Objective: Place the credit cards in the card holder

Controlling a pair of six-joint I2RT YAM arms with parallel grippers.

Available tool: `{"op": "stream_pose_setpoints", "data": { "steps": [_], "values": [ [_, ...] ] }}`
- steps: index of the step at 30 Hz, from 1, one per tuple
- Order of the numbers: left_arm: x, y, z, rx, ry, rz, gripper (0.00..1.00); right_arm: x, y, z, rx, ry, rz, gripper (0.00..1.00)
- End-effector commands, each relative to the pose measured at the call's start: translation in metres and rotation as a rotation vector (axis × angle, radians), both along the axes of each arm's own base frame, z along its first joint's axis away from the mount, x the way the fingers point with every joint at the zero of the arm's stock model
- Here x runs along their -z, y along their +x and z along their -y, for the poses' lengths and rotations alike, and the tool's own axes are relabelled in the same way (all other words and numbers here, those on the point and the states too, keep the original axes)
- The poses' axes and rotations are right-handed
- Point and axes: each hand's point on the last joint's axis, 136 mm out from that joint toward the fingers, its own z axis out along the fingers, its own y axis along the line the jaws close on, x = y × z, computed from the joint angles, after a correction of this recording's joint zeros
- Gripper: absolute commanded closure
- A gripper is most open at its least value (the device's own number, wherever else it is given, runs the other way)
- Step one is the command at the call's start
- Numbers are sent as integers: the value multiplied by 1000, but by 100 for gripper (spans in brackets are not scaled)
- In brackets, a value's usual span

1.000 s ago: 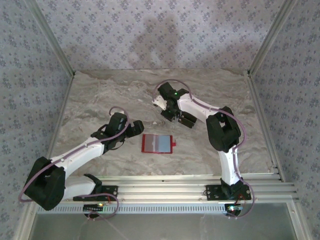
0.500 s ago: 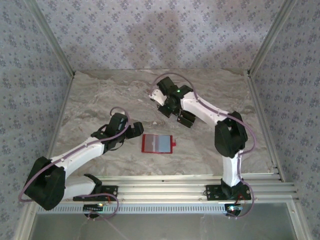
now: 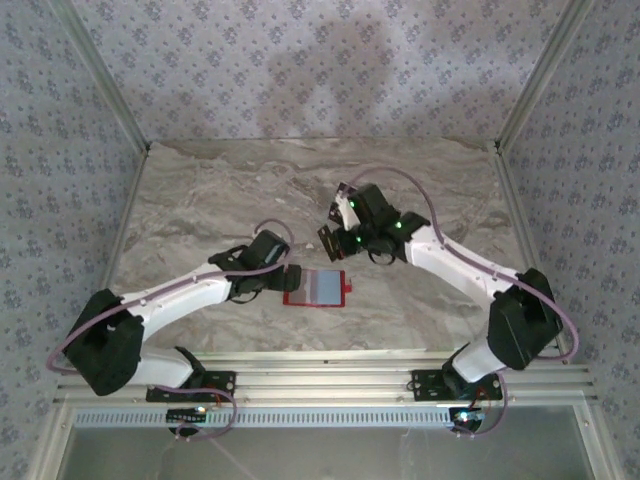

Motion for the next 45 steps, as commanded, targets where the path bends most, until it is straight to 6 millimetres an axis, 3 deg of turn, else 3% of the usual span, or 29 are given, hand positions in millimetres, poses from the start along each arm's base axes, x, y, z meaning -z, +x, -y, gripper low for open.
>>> {"op": "stream_pose_setpoints", "data": {
  "steps": [1, 13, 32, 42, 45],
  "values": [
    [2, 0, -5, 16, 94, 13, 0, -2, -10, -11, 161, 233, -109, 100],
    [23, 3, 3, 32, 148, 17, 0, 39, -39, -1, 305, 426, -168, 100],
    [42, -5, -18, -51, 233, -2, 0, 67, -42, -28, 273, 455, -203, 100],
    [42, -8, -33, -62, 359, -3, 1, 79, -43, -22, 294, 437, -199, 100],
    [36, -8, -28, -39, 380, 25, 1, 84, -44, -19, 301, 423, -203, 100]
  ]
}}
